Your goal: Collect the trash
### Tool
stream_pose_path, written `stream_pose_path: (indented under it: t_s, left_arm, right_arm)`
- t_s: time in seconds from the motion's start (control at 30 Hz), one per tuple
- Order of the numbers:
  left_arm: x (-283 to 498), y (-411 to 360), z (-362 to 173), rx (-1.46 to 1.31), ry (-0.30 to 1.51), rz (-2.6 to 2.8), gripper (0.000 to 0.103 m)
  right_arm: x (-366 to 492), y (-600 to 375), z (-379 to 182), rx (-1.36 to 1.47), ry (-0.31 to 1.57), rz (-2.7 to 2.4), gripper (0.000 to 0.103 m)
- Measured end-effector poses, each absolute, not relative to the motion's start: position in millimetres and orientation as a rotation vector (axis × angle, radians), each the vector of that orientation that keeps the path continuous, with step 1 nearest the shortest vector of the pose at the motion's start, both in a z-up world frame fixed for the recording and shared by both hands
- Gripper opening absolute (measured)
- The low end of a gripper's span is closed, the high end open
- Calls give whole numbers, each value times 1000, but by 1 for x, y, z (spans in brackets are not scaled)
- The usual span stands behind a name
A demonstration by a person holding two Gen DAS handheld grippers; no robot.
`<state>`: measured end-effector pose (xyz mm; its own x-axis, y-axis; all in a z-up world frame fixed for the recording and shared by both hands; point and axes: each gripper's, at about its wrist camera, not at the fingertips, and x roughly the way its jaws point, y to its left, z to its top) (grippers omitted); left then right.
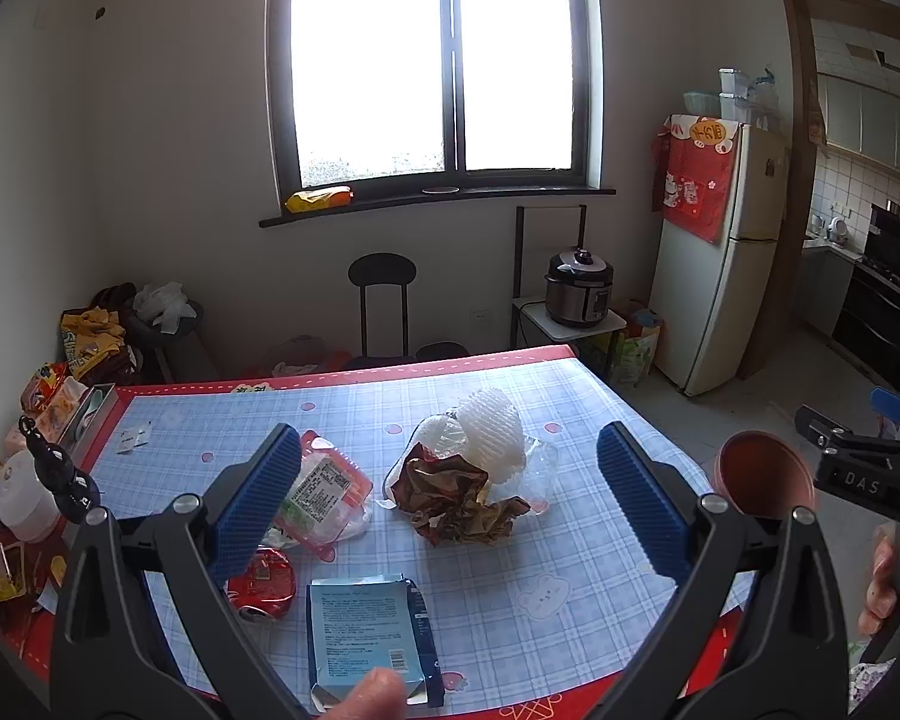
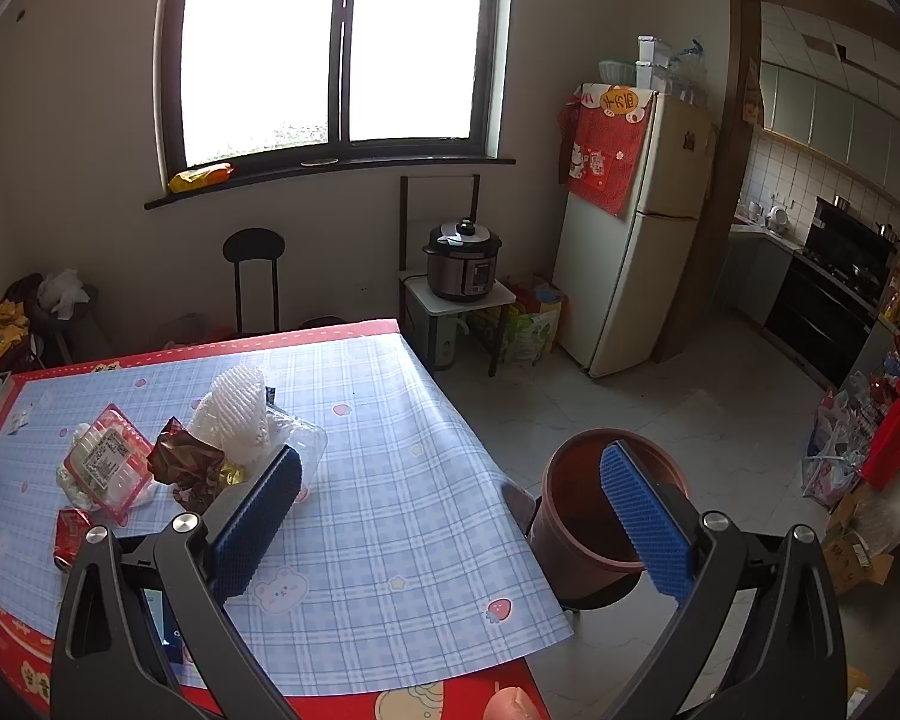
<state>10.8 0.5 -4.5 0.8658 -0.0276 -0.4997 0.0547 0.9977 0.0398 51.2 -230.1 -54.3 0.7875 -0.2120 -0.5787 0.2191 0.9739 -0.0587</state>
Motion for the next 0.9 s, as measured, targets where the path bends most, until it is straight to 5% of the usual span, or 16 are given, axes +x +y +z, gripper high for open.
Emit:
stream_pose_path:
  t_s: [0.9]
  left_arm:
    - [18,166,-91,-169,727,109,98]
  right_arm:
    - [105,-174,-128,-33,799,-27,98]
